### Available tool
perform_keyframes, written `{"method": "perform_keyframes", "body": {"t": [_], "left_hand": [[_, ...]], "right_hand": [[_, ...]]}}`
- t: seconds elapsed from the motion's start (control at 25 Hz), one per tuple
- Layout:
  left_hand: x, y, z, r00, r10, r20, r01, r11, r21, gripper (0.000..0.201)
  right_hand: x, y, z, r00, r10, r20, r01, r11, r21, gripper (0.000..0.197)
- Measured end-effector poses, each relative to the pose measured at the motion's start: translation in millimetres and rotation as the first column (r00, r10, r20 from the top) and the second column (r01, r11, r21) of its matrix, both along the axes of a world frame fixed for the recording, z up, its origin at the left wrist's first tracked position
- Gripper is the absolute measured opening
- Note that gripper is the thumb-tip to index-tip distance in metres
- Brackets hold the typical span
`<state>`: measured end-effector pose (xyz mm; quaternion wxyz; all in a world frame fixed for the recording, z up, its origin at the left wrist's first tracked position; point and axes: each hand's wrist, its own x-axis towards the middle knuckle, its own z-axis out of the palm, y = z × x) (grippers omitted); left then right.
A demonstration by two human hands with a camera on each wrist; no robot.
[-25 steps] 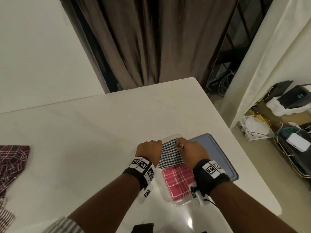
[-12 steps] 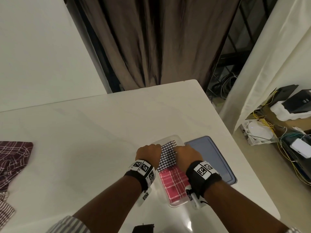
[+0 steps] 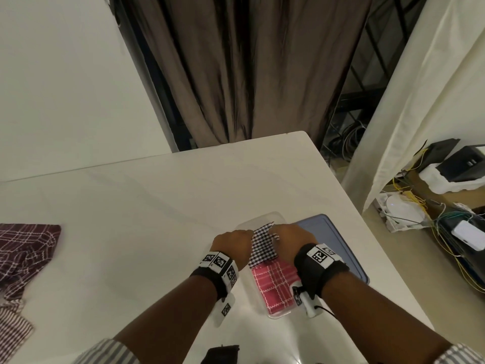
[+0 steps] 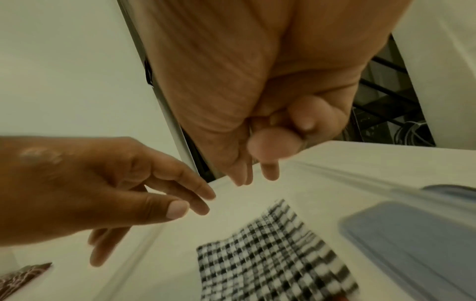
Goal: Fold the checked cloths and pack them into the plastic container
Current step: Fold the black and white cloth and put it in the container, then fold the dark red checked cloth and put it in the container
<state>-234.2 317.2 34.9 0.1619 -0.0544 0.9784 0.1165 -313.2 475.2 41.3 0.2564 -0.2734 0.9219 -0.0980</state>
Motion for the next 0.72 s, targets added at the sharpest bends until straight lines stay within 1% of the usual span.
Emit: {"method": "perform_keyframes", "body": {"t": [0.12,0.2,0.28,0.44,0.56,0.64,0.72], "left_hand": [[22.0,-17.4,7.4,0.983,0.102,-0.153,-0.083,0.989,0.124,0.044],[41.0,-33.7,12.7,0.958,0.179,-0.224,-0.137,0.972,0.192,0.042],[64.0,-54.1,16.7,0.933,0.256,-0.253,-0.202,0.954,0.222,0.041],[129.1,-119.0,21.0,0.873,0.424,-0.242,-0.378,0.901,0.213,0.038],[197.4,-181.2,24.9,0.8,0.55,-0.241,-0.511,0.834,0.206,0.036],[244.0,-223.5,22.0,0.753,0.618,-0.225,-0.587,0.786,0.192,0.035],[292.9,-268.5,13.6,0.701,0.687,-0.194,-0.652,0.726,0.216,0.034]], "right_hand": [[-1.9,-7.4,20.5,0.997,-0.073,-0.019,0.07,0.988,-0.141,0.034],[2.7,-23.8,34.9,0.996,-0.076,-0.041,0.064,0.97,-0.236,0.032],[14.8,-50.5,45.4,0.997,-0.049,-0.059,0.028,0.949,-0.315,0.029],[62.6,-131.3,51.2,0.992,0.111,-0.058,-0.125,0.904,-0.408,0.025],[114.8,-200.2,51.2,0.967,0.244,-0.065,-0.248,0.866,-0.435,0.022],[148.9,-241.7,49.6,0.944,0.324,-0.068,-0.319,0.834,-0.451,0.021],[183.7,-282.3,47.4,0.915,0.396,-0.078,-0.387,0.805,-0.449,0.02]]}}
